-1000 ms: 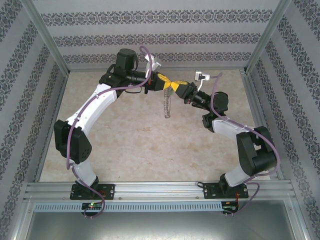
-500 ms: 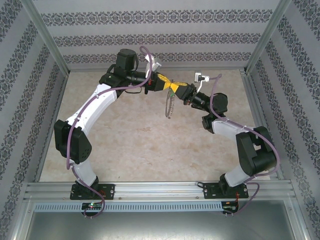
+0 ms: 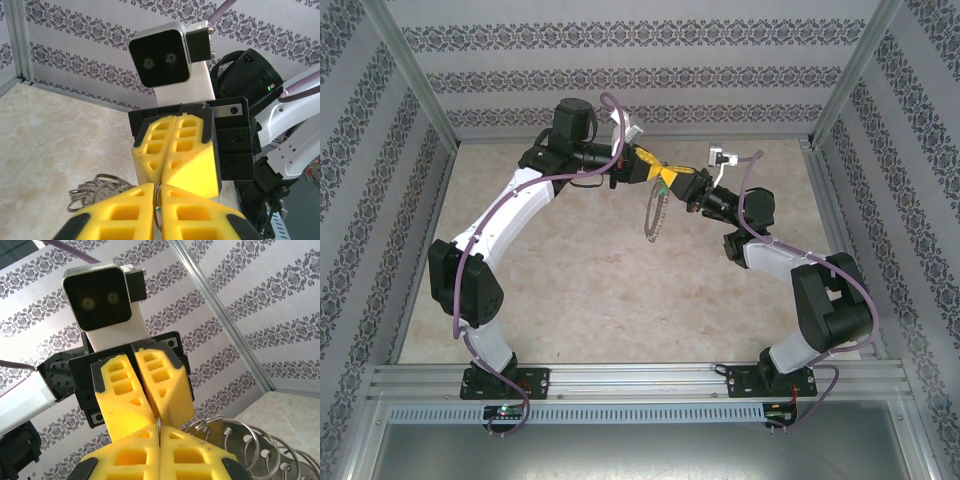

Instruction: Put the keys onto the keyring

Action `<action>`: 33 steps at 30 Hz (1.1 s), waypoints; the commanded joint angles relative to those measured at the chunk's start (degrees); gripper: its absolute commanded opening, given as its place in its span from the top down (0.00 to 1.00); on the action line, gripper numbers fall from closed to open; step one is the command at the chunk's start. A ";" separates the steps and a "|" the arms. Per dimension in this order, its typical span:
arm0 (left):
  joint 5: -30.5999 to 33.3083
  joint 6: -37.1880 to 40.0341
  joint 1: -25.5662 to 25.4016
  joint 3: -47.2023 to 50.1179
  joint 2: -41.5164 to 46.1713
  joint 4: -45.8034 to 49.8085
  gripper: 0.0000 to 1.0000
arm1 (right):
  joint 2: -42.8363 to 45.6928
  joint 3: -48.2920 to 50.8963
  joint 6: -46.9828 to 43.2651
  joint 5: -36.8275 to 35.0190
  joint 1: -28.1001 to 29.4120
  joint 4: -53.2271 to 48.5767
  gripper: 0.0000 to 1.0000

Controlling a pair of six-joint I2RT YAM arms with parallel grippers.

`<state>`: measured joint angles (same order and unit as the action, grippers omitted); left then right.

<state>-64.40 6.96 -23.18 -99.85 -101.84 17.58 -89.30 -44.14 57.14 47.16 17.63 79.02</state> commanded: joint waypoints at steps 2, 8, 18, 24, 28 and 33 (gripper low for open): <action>0.28 1.09 0.45 -0.94 3.77 0.48 0.73 | -0.11 -2.10 1.46 4.74 -2.04 -0.32 1.00; 1.45 3.88 1.62 -0.14 7.18 4.66 0.66 | 1.49 -7.85 -0.24 12.50 -3.96 -8.43 1.00; 2.17 8.95 2.25 -1.75 10.01 13.67 0.61 | 4.79 -19.89 -14.93 22.66 -4.15 -35.10 1.00; 1.88 11.72 2.72 -3.83 10.28 18.46 0.58 | 5.08 -29.57 -28.29 27.20 -4.74 -56.15 1.00; 1.15 14.15 2.99 -6.54 9.15 22.91 0.57 | 4.05 -33.49 -27.19 29.38 -6.52 -55.82 1.00; 0.70 16.02 3.38 -8.66 7.83 25.82 0.57 | 2.72 -38.01 -28.23 30.33 -7.19 -57.77 1.00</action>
<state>-62.50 19.81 -20.60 -106.43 -92.82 39.07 -86.15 -78.74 31.75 75.11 10.63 22.85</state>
